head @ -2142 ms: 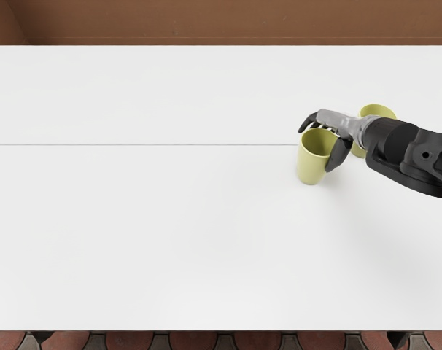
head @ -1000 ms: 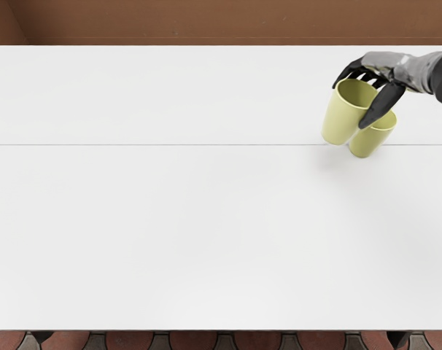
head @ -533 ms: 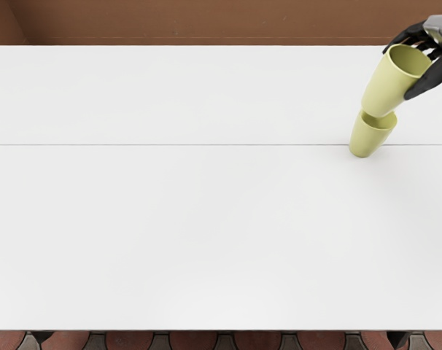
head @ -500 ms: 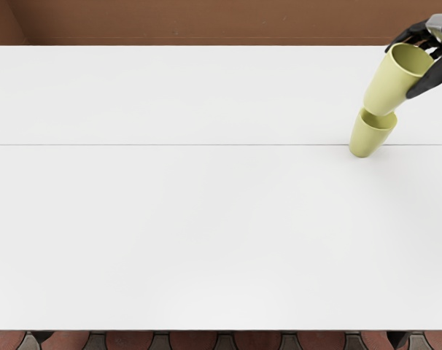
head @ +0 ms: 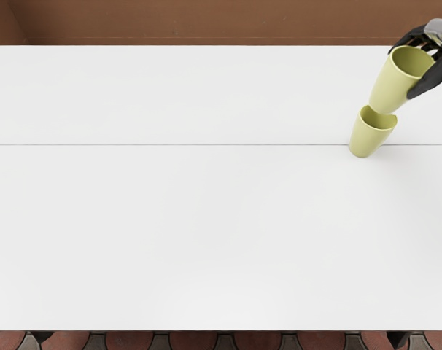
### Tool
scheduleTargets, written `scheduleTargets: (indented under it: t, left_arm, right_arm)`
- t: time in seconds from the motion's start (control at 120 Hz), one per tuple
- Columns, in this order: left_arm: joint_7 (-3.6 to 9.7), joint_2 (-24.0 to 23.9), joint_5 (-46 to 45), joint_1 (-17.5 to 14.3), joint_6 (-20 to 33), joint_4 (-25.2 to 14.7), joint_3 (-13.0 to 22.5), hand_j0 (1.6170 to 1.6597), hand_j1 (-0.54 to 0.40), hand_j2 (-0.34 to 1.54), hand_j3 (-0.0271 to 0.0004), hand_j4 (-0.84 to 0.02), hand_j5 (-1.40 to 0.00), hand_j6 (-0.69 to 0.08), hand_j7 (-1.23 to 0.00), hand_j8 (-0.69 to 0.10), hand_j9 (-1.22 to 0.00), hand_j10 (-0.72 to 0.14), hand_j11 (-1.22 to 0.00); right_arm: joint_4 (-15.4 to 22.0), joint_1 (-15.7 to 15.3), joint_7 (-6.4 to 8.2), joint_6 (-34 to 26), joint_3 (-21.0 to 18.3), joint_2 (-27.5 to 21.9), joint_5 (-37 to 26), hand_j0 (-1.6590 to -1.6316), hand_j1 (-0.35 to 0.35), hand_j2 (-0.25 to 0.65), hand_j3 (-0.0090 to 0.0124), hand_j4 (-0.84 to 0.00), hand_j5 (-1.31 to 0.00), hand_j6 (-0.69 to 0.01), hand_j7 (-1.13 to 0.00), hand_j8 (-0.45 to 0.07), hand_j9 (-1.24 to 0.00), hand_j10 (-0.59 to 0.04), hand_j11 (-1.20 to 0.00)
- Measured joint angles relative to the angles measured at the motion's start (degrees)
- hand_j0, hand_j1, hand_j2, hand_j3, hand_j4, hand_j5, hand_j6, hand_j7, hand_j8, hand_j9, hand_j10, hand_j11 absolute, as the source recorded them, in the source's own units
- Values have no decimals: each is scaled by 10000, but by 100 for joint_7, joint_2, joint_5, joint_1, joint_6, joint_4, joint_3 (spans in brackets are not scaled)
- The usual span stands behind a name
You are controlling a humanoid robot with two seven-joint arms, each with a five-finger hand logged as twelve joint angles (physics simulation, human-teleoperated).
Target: Pick up cup and place in cup with right hand
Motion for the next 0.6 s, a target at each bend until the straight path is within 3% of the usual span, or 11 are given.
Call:
scheduleTargets:
  t: [0.6]
  left_arm:
    - [0, 0, 0, 0, 2, 0, 0, 16581, 3490, 0, -1, -3, -1, -3, 0, -3, 0, -2, 0]
  right_arm:
    - [-313, -287, 384, -190, -79, 145, -21, -16555, 1287, 405, 1, -3983, -6146, -2811, -5987, -2976, -6157, -4452, -6165]
